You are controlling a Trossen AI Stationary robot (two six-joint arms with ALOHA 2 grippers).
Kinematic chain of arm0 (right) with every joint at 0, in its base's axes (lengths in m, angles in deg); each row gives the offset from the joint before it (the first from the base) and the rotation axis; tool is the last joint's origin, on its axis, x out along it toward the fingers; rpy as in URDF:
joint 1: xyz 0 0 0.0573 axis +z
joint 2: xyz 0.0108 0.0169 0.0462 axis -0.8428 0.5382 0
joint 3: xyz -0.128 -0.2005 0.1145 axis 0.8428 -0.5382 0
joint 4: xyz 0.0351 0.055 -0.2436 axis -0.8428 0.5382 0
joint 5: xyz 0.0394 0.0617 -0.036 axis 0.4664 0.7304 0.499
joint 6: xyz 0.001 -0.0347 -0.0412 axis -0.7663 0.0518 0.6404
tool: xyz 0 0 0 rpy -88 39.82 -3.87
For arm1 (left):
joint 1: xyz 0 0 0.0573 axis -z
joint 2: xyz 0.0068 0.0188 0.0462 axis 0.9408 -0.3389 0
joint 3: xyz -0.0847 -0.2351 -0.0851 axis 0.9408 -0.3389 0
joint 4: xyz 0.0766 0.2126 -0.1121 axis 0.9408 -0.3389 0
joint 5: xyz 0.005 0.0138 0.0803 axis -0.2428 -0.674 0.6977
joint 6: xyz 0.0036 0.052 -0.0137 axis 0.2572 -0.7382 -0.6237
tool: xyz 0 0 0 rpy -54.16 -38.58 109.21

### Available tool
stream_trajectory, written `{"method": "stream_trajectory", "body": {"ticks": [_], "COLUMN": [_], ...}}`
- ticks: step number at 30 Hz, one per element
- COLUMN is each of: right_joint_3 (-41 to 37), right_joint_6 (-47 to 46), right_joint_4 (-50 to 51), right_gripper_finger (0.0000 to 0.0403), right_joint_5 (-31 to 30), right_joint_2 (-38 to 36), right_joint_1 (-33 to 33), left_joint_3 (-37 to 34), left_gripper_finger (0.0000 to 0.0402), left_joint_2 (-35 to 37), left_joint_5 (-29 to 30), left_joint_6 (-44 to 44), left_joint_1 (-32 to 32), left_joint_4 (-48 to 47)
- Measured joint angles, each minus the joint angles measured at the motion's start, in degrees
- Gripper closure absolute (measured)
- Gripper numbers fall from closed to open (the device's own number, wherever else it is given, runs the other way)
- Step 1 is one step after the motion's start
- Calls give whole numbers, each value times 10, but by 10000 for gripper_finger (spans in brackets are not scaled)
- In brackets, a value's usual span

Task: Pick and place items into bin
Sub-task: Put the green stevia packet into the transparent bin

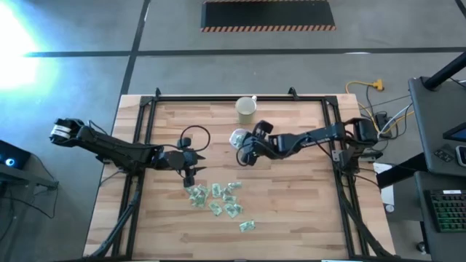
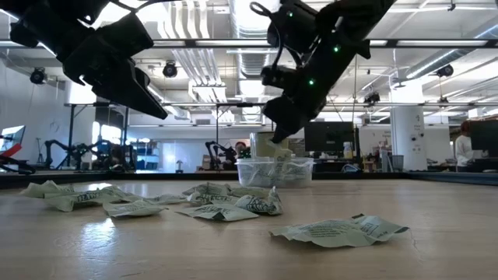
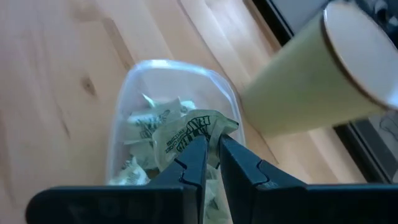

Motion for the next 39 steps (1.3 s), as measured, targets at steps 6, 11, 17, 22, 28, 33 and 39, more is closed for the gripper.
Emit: {"method": "stream_trajectory", "body": {"ticks": [6, 11, 17, 22, 28, 33, 39], "right_joint_3": [-1, -1, -1, -1, -1, -2, -5], "right_joint_6": [-1, 11, 10, 7, 14, 28, 31], "right_joint_4": [3, 15, 26, 32, 51, 85, 101], "right_gripper_finger": [369, 367, 331, 299, 285, 290, 303], "right_joint_5": [1, 1, 1, -28, -28, 11, 95], "right_joint_2": [0, 0, 0, -4, -43, -89, -125], "right_joint_1": [-4, -4, -4, -4, 14, 54, 118], "left_joint_3": [0, 0, 0, 0, 0, 0, -5], "left_gripper_finger": [246, 246, 246, 246, 246, 246, 246], "left_joint_2": [0, 0, 0, 0, 0, -1, -16], "left_joint_5": [0, 0, 0, 0, -1, -44, -132], "left_joint_6": [0, 0, 1, 1, 2, 3, 6], "left_joint_1": [0, 0, 0, 0, 0, 0, 0], "left_joint_4": [0, 0, 1, 3, 2, -1, -3]}}
